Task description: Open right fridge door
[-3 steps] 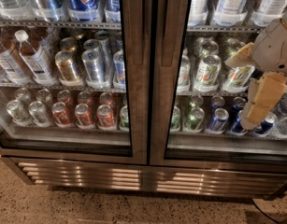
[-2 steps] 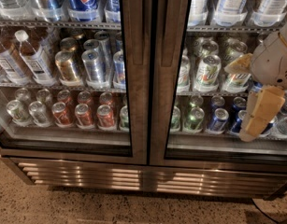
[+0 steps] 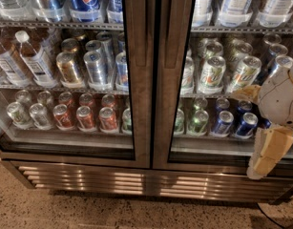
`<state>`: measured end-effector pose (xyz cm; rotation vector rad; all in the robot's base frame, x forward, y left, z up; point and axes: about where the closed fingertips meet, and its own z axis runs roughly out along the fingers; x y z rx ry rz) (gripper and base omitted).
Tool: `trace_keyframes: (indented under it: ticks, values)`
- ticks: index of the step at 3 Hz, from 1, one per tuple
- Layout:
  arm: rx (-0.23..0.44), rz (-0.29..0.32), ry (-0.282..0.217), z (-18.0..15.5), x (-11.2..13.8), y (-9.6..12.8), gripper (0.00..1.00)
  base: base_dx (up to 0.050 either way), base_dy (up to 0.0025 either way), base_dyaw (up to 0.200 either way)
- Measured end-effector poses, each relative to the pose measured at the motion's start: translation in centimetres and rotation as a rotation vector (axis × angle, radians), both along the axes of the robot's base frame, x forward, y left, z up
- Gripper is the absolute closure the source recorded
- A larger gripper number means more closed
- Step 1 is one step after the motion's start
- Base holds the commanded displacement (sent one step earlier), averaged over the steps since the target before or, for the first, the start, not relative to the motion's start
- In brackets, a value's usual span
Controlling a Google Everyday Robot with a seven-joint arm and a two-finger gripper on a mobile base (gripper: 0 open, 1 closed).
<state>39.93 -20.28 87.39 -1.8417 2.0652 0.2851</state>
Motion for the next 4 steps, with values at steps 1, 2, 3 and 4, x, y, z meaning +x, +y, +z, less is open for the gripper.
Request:
trace_keyframes:
  ticks: [1,2,3,4]
  values:
    - [0.046,0.034,0.004,0.1,0.0,0.2,0.00,0.000,0.00000,0.000]
    - [0.208,0.105,0.022,-0.2,-0.2,-1.0,0.00,0.000,0.00000,0.000]
    - [0.458,0.261,0.010,0.3,-0.3,-0.3,0.00,0.000,0.00000,0.000]
    - [0.520,0.282,-0.002,0.7,0.0,0.5,0.00,0.000,0.00000,0.000]
